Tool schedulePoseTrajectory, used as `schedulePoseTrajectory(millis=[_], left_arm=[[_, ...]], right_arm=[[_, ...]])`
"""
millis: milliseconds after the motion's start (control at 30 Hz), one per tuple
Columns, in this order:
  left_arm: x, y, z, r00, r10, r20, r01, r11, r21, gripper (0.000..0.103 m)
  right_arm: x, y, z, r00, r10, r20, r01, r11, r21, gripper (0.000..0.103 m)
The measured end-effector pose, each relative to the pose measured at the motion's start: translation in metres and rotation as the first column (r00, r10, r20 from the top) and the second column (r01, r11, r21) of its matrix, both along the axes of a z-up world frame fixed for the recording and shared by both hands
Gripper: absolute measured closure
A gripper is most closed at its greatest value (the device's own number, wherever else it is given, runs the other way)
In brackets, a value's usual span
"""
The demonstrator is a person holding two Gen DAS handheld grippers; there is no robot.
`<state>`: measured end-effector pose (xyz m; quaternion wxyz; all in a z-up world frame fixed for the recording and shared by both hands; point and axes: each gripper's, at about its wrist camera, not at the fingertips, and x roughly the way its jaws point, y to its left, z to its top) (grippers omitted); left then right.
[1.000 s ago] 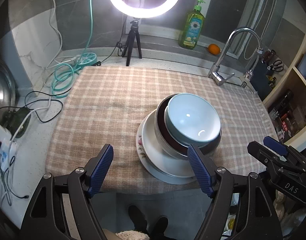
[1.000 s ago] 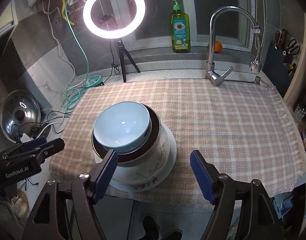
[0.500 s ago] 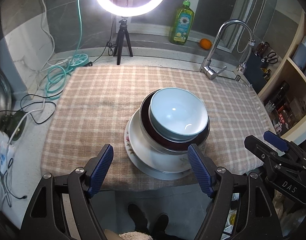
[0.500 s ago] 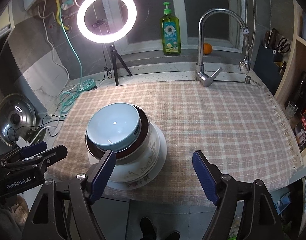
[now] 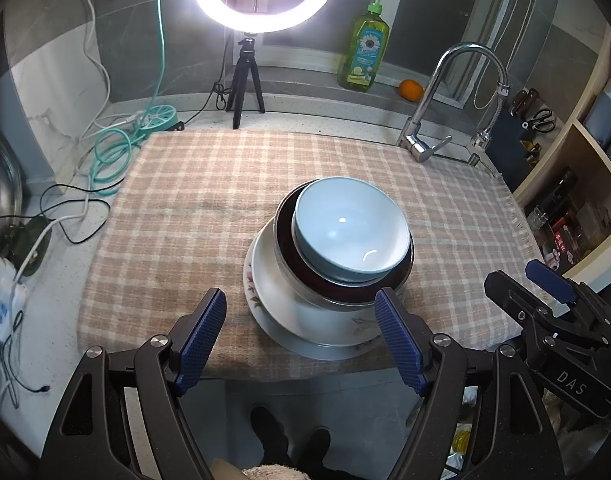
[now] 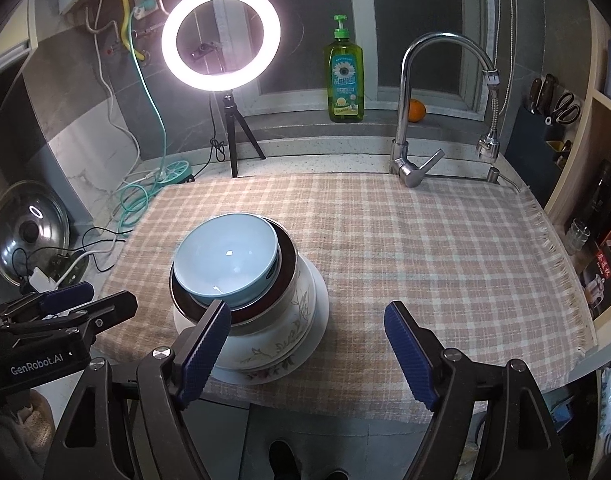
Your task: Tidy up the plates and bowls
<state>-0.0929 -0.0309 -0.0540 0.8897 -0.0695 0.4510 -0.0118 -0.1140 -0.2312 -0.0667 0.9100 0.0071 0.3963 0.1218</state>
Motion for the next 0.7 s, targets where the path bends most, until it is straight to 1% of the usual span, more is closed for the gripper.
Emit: schedulePoseTrajectory(millis=[433,633,700], left_arm=[[-0.0003,-0.0042,0.0009,1.000,-0.005,0.005,0.005,1.000,-0.015,0.026],[-0.0025,-0.0038,0.0029,1.000,0.001,0.016,-0.001,1.000,0.006,0.026],[-0.0021,-0.0006,0.0025,1.000,0.011,0.013,-0.011,1.000,-0.003,0.026]], right_arm=[[-0.0002,-0.0015,-0.0008,1.000,-0.006,-0.001,0.006,1.000,0.000,0.027],[0.0000,-0.0040,-0.0038,1.000,-0.008,-0.011,0.008,1.000,0.002,0.027],[-0.0002,-0.0040,-0.0037,1.000,-0.007,-0.011,0.007,1.000,0.002,0.027]])
